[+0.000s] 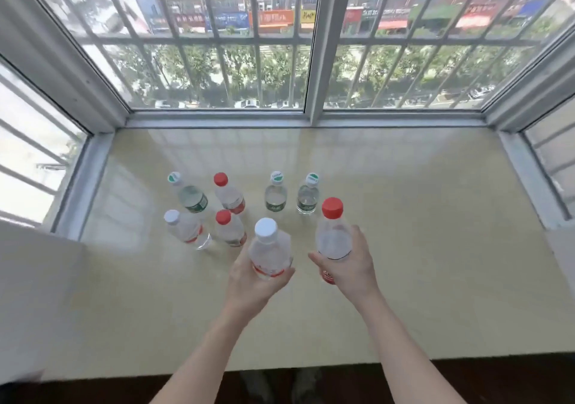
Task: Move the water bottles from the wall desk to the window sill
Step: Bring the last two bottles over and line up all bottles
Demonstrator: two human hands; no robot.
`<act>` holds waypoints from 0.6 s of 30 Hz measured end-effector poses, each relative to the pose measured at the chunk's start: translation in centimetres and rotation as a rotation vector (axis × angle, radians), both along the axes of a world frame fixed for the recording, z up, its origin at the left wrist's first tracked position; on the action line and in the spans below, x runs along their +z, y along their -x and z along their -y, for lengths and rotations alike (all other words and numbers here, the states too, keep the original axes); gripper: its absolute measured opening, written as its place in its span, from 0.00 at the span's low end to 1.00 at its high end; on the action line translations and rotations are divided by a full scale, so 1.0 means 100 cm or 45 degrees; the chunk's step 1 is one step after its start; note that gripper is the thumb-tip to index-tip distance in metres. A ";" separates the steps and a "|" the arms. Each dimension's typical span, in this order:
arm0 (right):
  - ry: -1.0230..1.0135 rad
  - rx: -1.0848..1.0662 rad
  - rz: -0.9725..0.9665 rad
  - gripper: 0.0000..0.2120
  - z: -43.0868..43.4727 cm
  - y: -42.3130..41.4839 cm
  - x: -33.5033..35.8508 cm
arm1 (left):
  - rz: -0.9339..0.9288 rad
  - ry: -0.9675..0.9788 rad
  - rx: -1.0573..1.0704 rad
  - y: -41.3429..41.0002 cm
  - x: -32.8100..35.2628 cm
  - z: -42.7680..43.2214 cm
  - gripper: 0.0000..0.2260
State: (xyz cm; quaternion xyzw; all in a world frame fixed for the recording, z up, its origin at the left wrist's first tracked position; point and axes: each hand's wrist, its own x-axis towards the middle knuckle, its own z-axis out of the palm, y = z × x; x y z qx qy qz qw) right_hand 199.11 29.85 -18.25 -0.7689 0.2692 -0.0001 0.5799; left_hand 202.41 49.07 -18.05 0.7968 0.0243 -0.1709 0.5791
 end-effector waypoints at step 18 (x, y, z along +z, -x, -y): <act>0.084 -0.043 0.081 0.36 0.037 -0.083 -0.186 | -0.023 -0.069 0.118 -0.095 -0.179 0.046 0.25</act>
